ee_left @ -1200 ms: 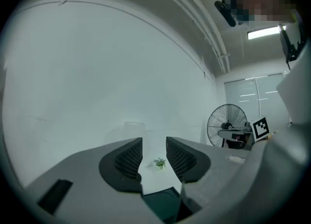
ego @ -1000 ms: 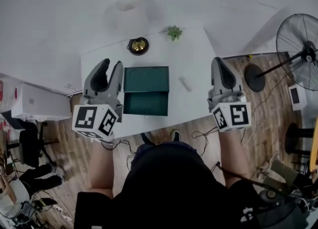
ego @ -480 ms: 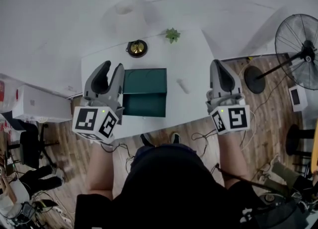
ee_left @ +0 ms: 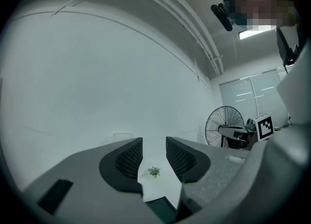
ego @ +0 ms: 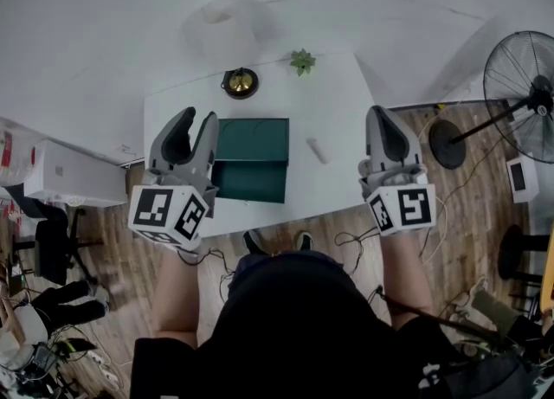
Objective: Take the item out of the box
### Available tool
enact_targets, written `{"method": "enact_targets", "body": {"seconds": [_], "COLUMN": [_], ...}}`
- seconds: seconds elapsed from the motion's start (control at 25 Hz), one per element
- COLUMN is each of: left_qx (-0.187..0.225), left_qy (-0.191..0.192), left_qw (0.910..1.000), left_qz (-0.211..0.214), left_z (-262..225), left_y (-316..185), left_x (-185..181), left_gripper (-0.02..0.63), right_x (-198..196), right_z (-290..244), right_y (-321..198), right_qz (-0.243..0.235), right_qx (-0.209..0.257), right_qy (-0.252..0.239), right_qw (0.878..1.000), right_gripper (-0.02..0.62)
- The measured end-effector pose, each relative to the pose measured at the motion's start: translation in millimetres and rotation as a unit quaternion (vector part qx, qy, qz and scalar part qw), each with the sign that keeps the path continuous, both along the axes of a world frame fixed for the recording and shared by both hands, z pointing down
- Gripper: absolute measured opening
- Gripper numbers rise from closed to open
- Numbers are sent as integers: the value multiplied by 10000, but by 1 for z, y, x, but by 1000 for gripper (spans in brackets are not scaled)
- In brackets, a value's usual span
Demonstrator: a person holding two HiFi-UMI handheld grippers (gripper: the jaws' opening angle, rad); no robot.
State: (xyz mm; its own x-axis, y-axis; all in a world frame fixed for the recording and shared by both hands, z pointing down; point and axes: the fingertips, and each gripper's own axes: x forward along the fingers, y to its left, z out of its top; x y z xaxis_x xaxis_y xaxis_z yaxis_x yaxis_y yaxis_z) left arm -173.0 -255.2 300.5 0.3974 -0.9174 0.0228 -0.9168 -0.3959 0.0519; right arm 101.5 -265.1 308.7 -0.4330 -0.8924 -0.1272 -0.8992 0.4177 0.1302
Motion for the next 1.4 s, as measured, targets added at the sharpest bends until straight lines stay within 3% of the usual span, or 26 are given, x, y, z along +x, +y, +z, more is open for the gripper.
{"method": "enact_targets", "body": {"seconds": [1.4], "left_qx": [-259], "left_qy": [-218], "left_qw": [9989], "left_qz": [-319], "left_z": [16], "left_y": [8], "left_x": [80], "left_gripper": [147], "right_x": [60], "right_z": [18], "right_y": [-20], "right_qz": [-657], "right_qx": [-170], "right_qy": [-240], "right_qw": [9974], "right_gripper": [5]}}
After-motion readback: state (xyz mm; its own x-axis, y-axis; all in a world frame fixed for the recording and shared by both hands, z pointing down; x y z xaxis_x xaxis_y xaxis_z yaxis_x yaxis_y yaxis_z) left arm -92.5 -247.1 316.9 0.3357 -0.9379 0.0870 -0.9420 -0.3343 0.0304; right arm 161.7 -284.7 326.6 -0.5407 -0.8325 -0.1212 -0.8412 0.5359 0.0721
